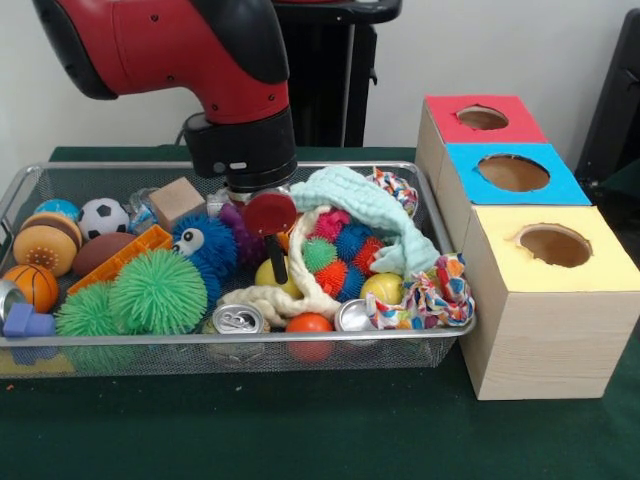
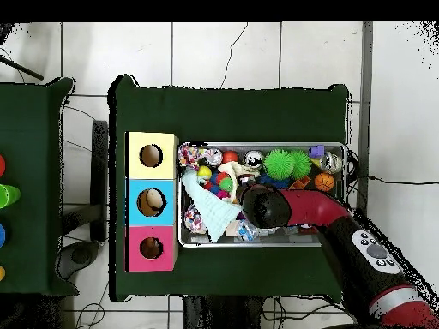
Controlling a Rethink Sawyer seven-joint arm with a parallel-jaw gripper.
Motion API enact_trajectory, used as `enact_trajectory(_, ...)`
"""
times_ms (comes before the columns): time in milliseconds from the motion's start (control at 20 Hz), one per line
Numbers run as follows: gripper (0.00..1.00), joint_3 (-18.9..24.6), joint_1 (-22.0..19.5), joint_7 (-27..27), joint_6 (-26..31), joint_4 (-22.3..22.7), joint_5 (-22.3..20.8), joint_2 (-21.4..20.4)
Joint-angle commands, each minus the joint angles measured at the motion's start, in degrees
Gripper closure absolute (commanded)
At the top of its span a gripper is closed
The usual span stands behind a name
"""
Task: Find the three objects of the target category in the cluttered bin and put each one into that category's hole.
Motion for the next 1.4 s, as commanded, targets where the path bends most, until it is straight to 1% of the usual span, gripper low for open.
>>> enact_trajectory(50, 0.00, -0.8, -0.3, 18.2, -5.7, 2.9, 2.2, 6.4)
enact_trajectory(250, 0.00, 0.0, -1.6, 17.1, -6.1, 2.8, 3.4, 7.9)
enact_trajectory(350, 0.00, -0.3, -1.5, 16.4, -5.8, 1.9, 3.6, 8.6)
enact_trajectory(400, 0.00, -1.1, -1.0, 16.0, -5.6, 0.7, 3.4, 9.6)
enact_trajectory(550, 0.00, -1.4, -1.0, 15.1, -7.0, -0.5, 2.8, 11.6)
enact_trajectory(650, 0.00, -1.6, -0.7, 14.8, -7.6, -0.9, 2.6, 12.2)
enact_trajectory(850, 0.00, -0.5, -1.9, 15.0, -8.6, -0.2, 3.5, 12.9)
enact_trajectory(950, 0.00, -1.2, -1.7, 15.9, -9.6, -0.1, 3.6, 12.8)
enact_trajectory(1050, 0.00, -0.3, -2.6, 15.5, -10.2, 0.5, 3.9, 13.3)
enact_trajectory(1100, 1.00, -0.5, -2.5, 15.2, -10.0, 0.6, 4.2, 13.3)
enact_trajectory(1250, 1.00, -0.1, -3.0, 15.3, -11.0, 1.0, 4.1, 13.6)
enact_trajectory(1350, 1.00, 1.1, -3.7, 14.0, -9.5, 1.2, 4.6, 14.1)
enact_trajectory(1400, 1.00, 0.9, -3.4, 13.0, -8.0, 1.0, 4.4, 14.1)
